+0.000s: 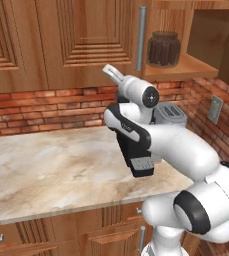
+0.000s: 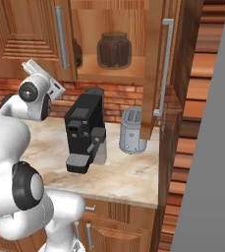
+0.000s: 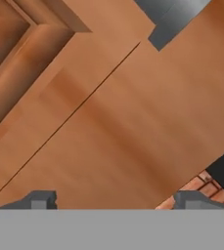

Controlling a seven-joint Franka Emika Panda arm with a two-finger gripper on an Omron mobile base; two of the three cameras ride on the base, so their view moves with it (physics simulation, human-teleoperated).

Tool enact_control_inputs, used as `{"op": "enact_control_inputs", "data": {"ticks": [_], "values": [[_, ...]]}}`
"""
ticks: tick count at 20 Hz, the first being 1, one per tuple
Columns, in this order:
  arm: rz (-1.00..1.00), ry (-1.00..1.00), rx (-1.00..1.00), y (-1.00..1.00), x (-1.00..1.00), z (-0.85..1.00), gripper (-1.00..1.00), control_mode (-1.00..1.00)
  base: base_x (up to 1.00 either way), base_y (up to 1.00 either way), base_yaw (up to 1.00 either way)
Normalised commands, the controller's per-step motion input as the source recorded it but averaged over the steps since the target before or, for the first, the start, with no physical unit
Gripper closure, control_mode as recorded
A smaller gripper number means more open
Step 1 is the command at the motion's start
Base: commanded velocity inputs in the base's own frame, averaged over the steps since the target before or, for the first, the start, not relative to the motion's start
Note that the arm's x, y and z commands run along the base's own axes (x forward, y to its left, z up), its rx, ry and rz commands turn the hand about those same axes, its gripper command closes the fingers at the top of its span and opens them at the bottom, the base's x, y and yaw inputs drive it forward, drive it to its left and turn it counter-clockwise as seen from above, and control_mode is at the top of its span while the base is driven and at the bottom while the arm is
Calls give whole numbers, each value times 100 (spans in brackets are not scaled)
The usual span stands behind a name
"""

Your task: Pick the jar and jar from the dining table and place them in the open cabinet. Close the cabinet after placing the objects.

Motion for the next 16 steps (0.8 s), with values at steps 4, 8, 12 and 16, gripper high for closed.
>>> {"op": "enact_control_inputs", "data": {"ticks": [4, 8, 12, 16], "values": [[0, 1, 0, -5, -32, 18, -100, -100, 0, 0, 0], [0, 0, 0, -5, -64, 26, -100, -100, 0, 0, 0], [-2, 0, 0, -16, -83, 20, -100, -100, 0, 0, 0], [-6, 0, 0, -23, -94, 21, -100, -100, 0, 0, 0]]}}
